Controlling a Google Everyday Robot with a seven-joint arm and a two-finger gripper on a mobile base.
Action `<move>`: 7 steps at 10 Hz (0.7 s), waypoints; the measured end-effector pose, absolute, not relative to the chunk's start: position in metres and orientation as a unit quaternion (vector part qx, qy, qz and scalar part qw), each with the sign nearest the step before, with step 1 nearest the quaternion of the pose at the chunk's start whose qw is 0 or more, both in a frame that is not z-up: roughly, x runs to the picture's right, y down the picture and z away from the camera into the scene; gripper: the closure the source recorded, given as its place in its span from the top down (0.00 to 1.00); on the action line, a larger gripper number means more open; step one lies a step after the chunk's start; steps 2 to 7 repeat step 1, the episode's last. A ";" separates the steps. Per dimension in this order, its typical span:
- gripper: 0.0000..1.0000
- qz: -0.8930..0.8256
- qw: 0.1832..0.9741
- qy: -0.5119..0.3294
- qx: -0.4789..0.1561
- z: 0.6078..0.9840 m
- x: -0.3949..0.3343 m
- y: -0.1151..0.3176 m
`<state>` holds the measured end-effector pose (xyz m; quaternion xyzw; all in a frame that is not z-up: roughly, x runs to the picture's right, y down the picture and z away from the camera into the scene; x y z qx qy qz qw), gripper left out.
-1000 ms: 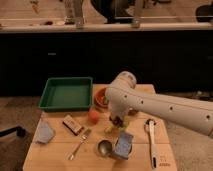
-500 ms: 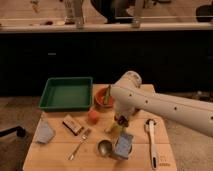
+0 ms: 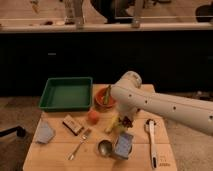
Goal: Place grapes in plastic cup
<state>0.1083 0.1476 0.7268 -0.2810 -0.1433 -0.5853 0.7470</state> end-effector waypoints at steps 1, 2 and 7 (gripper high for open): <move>0.00 -0.591 0.742 -0.139 -0.285 0.726 0.107 0.148; 0.00 -0.591 0.742 -0.139 -0.285 0.726 0.107 0.148; 0.00 -0.591 0.742 -0.139 -0.285 0.726 0.107 0.148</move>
